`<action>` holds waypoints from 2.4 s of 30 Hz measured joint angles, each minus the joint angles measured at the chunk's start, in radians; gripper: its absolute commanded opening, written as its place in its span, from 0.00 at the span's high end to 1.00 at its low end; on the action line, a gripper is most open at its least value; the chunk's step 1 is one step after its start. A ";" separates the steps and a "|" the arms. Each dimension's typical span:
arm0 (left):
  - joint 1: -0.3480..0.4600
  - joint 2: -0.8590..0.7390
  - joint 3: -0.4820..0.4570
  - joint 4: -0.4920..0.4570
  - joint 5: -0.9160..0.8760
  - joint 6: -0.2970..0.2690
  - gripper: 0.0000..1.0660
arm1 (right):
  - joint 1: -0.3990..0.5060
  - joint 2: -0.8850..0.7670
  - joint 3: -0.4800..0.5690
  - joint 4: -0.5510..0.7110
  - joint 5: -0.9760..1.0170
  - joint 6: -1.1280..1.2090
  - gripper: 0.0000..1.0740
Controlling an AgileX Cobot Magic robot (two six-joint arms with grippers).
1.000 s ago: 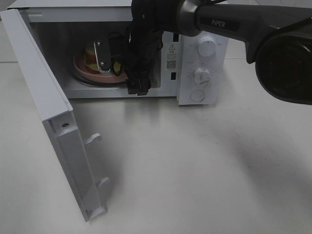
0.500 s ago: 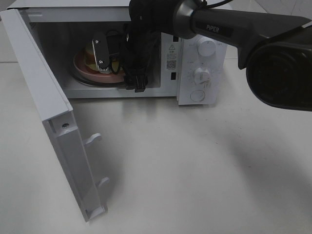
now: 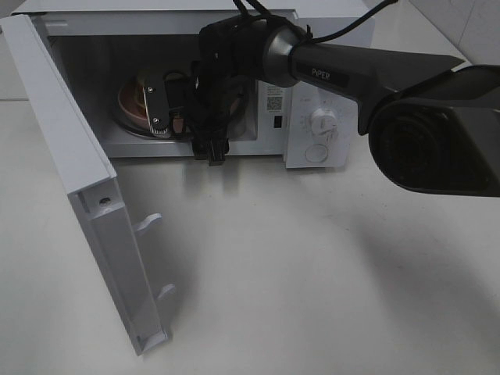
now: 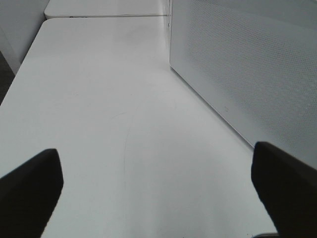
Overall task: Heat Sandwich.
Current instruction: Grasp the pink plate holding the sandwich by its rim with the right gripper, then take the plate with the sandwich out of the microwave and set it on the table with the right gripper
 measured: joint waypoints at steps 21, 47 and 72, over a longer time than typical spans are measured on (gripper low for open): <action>0.000 0.000 0.000 0.000 0.000 0.000 0.08 | 0.009 -0.016 -0.006 0.008 0.039 0.040 1.00; 0.000 0.000 0.000 0.000 0.000 0.000 0.08 | 0.006 -0.117 0.129 0.019 -0.012 -0.028 0.99; 0.000 0.000 0.000 0.000 0.000 0.000 0.08 | 0.006 -0.291 0.451 -0.034 -0.198 -0.183 1.00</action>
